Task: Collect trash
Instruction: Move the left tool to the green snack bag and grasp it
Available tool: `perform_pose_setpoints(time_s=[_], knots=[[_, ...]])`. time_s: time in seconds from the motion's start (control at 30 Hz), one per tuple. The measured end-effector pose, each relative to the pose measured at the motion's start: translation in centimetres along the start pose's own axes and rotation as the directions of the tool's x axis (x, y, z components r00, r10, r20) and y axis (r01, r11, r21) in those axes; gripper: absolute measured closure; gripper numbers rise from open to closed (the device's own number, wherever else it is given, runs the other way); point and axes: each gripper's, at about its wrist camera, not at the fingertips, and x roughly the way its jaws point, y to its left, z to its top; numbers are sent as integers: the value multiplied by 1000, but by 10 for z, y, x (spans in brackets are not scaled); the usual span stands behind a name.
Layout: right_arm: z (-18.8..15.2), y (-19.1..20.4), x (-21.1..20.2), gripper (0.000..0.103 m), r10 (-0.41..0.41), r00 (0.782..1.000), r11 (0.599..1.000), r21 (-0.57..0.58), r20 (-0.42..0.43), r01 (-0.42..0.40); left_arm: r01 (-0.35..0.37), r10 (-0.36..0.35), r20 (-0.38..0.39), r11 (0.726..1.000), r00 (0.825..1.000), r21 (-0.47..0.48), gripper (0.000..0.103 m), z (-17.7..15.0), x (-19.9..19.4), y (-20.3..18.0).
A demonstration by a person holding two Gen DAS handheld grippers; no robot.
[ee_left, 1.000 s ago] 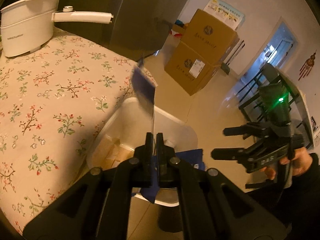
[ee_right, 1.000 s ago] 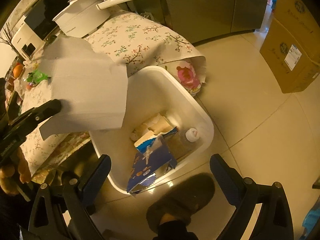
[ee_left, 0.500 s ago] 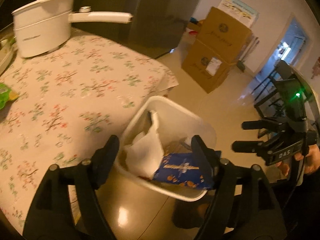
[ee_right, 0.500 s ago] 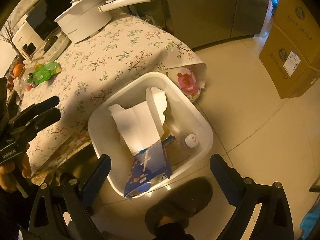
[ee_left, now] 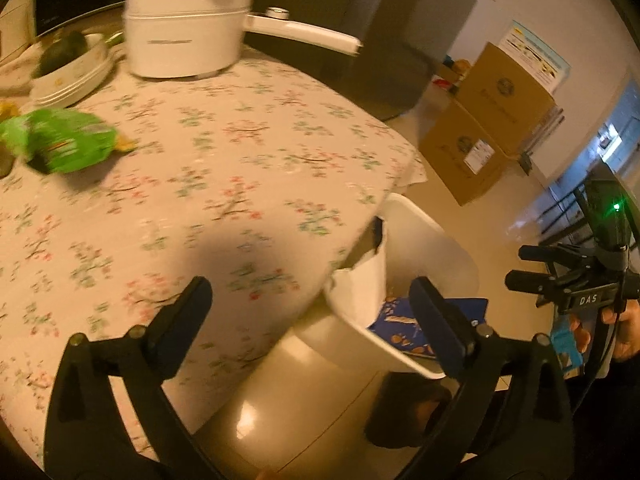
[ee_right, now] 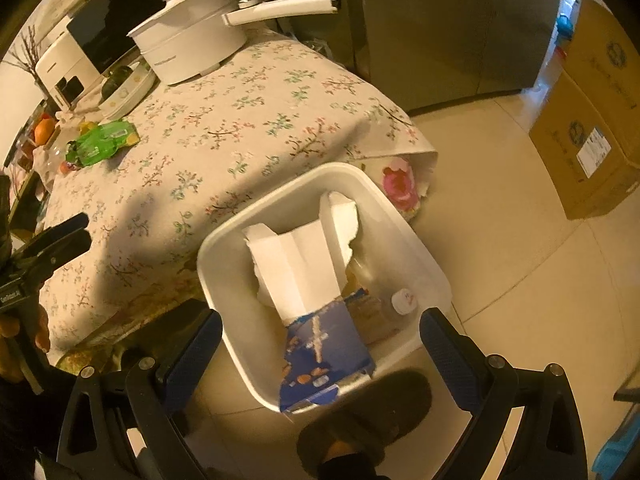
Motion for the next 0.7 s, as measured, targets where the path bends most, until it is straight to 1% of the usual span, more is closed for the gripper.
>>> perform_pose_setpoints(time_s=[0.23, 0.33, 0.5, 0.63, 0.7], knots=[[16, 31, 4, 3, 14, 1000, 999, -40, 11, -13, -64, 66, 16, 995, 998, -74, 1, -7, -20, 44], [22, 47, 6, 3, 6, 1000, 998, -69, 17, -5, -88, 91, 21, 990, 996, -108, 1, -9, -28, 60], [35, 73, 14, 3, 0, 1000, 996, -90, 22, 2, -111, 119, 43, 982, 992, -152, 1, -11, -44, 82], [48, 94, 16, 2, 0, 999, 996, -94, 47, 4, -149, 164, 66, 970, 984, -189, 1, -10, -57, 102], [55, 106, 17, 0, 1, 998, 995, -96, 66, 5, -183, 203, 82, 962, 976, -204, 1, -7, -65, 112]])
